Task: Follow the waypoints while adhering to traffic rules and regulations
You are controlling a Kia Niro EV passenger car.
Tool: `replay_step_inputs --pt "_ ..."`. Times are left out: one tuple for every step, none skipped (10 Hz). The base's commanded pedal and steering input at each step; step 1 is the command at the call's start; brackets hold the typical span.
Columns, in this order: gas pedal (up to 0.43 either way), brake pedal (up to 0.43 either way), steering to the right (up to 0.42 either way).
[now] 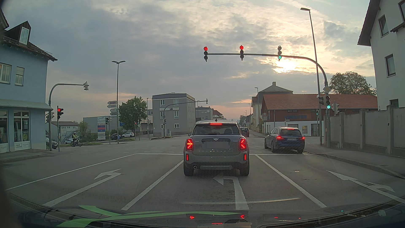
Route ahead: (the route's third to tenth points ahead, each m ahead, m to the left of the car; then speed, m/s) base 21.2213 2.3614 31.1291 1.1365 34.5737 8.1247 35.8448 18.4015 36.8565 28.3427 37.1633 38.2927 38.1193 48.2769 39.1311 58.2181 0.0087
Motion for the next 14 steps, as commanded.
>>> replay_step_inputs --pt "0.000 0.226 -0.010" --pt "0.000 0.232 -0.011" --pt "0.000 0.232 -0.010" --pt "0.000 0.232 -0.011" --pt "0.000 0.232 -0.011" --pt "0.000 0.232 -0.011" --pt "0.000 0.232 -0.010" --pt "0.000 0.232 -0.011" --pt "0.000 0.232 -0.011" --pt "0.000 0.232 -0.010" --pt "0.000 0.232 -0.011" --pt "0.000 0.232 -0.011" --pt "0.000 0.232 -0.011" --pt "0.000 0.232 -0.010"
